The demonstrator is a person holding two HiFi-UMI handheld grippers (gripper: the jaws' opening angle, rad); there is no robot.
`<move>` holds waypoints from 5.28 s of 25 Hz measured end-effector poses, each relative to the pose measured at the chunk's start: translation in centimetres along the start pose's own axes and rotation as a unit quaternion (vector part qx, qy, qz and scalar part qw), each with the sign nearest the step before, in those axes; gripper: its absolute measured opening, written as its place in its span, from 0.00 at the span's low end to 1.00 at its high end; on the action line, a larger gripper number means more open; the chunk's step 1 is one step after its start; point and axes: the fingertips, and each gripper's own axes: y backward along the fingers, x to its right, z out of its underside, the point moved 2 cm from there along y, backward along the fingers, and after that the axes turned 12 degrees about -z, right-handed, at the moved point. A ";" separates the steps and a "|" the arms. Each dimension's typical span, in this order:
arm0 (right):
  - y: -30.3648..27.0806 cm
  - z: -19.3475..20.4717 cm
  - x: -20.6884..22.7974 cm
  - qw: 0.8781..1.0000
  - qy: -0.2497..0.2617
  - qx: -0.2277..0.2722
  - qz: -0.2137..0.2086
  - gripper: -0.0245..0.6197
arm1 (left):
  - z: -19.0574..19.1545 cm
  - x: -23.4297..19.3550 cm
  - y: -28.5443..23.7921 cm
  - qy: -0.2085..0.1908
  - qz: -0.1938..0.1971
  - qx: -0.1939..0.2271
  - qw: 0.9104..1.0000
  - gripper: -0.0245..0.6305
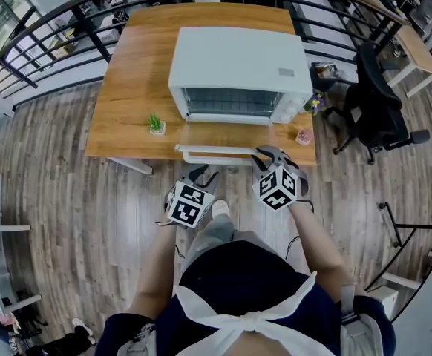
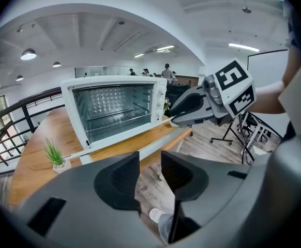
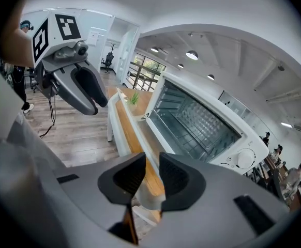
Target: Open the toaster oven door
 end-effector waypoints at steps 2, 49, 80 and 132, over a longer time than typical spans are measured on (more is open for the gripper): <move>-0.2 0.3 -0.2 1.000 0.000 -0.002 -0.003 0.17 | 0.0 0.0 0.1 0.005 -0.002 0.002 1.000 0.24; -3.0 4.0 -4.1 0.997 0.008 -0.050 -0.056 0.19 | 2.8 -0.3 1.9 0.042 -0.028 -0.009 0.999 0.10; -6.1 7.2 -6.0 0.991 0.014 -0.096 -0.096 0.19 | 3.8 -1.2 1.9 0.053 -0.047 -0.015 0.997 0.10; -6.1 7.8 -5.8 0.967 -0.217 -0.018 -0.132 0.17 | 1.4 -2.9 1.7 0.121 -0.077 0.009 0.990 0.10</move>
